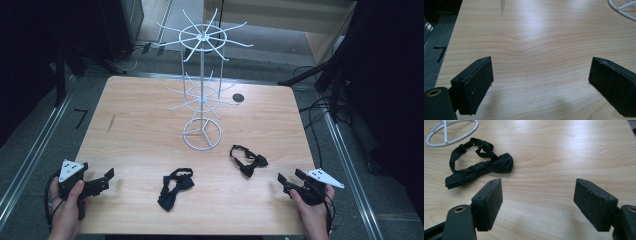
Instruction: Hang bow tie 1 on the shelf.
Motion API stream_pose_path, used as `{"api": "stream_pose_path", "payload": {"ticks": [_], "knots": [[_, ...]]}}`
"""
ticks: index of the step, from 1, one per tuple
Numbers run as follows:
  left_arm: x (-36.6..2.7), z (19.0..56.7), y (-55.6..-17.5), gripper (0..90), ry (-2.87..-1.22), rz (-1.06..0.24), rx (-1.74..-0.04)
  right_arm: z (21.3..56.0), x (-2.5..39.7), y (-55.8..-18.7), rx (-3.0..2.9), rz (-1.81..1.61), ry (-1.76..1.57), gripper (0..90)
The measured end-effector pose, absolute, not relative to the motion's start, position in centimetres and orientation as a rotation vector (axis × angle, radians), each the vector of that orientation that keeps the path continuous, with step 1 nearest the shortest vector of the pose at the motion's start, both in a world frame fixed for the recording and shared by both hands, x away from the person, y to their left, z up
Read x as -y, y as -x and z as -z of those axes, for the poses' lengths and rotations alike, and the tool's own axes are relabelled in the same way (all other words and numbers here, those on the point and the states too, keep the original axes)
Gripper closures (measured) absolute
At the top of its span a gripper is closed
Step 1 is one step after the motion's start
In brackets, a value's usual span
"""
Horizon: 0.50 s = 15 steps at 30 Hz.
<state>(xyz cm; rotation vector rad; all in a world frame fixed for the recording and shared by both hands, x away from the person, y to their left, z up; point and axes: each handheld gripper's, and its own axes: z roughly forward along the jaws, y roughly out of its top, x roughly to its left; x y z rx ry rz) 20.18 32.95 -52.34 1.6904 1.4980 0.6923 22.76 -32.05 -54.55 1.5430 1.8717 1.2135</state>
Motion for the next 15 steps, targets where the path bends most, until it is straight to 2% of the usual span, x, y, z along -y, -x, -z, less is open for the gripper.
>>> {"api": "stream_pose_path", "payload": {"ticks": [15], "knots": [[-32.7, 52.3, -20.2, 6.2, -1.705, -0.697, -1.495, 53.0, 28.1, -22.4, -1.93, -1.278, -1.425, 27.4]]}}
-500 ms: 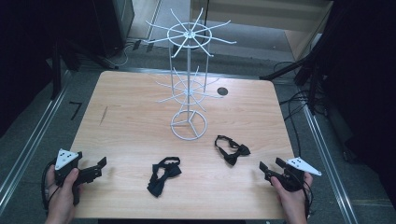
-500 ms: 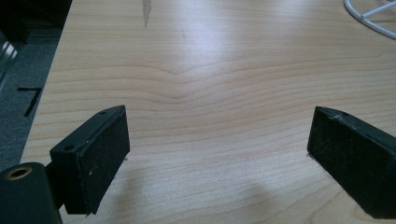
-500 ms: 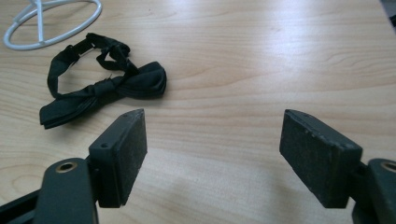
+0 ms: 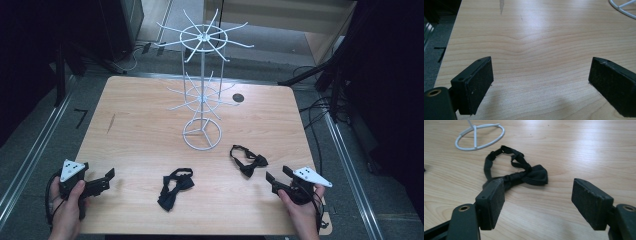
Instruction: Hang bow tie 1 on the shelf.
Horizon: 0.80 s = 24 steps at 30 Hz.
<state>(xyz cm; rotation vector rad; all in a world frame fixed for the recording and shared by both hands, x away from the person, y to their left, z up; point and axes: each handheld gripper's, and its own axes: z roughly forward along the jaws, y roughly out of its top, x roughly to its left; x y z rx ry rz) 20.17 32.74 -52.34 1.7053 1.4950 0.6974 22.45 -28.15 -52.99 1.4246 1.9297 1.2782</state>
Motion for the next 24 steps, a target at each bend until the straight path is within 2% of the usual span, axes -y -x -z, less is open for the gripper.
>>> {"api": "stream_pose_path", "payload": {"ticks": [9, 24], "knots": [[-32.7, 52.3, -20.1, 6.2, -1.707, -0.7, -1.491, 52.1, 25.9, -22.3, -1.964, -1.315, -1.358, 27.3], [-32.7, 52.3, -20.1, 6.2, -1.709, -0.702, -1.487, 51.1, 18.0, -22.5, -2.091, -1.375, -1.22, 26.9]]}}
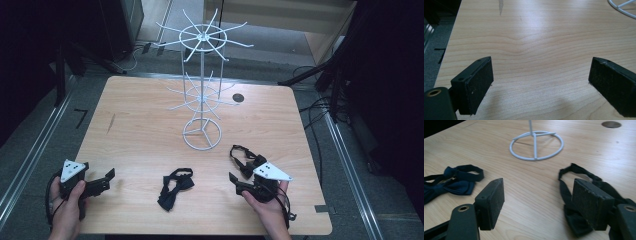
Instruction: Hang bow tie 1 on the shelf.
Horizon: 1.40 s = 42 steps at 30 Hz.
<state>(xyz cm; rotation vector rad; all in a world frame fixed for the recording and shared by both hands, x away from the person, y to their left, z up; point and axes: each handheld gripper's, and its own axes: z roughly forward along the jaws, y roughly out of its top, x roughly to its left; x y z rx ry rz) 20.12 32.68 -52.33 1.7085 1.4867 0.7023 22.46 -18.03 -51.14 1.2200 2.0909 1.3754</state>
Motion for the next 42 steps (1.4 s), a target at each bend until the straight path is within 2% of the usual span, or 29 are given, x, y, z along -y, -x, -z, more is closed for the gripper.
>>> {"api": "stream_pose_path", "payload": {"ticks": [13, 42], "knots": [[-32.6, 52.3, -20.1, 6.2, -1.71, -0.705, -1.483, 51.1, 13.7, -22.5, -2.156, -1.408, -1.174, 26.7], [-32.6, 52.4, -20.1, 6.2, -1.711, -0.704, -1.479, 51.8, 8.5, -23.0, -2.232, -1.432, -1.15, 23.6]]}}
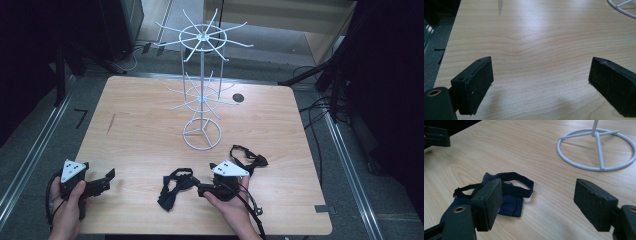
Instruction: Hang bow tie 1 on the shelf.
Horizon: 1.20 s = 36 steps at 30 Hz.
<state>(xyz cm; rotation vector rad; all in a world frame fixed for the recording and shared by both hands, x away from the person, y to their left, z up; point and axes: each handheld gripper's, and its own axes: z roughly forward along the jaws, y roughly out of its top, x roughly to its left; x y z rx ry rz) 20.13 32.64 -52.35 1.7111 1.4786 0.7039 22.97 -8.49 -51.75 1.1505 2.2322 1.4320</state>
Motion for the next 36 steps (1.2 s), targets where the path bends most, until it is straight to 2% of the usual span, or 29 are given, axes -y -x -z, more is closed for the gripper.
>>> {"api": "stream_pose_path", "payload": {"ticks": [36], "knots": [[-32.5, 52.3, -20.1, 6.2, -1.712, -0.693, -1.472, 53.6, 3.8, -24.7, -2.315, -1.401, -1.166, 23.3]]}}
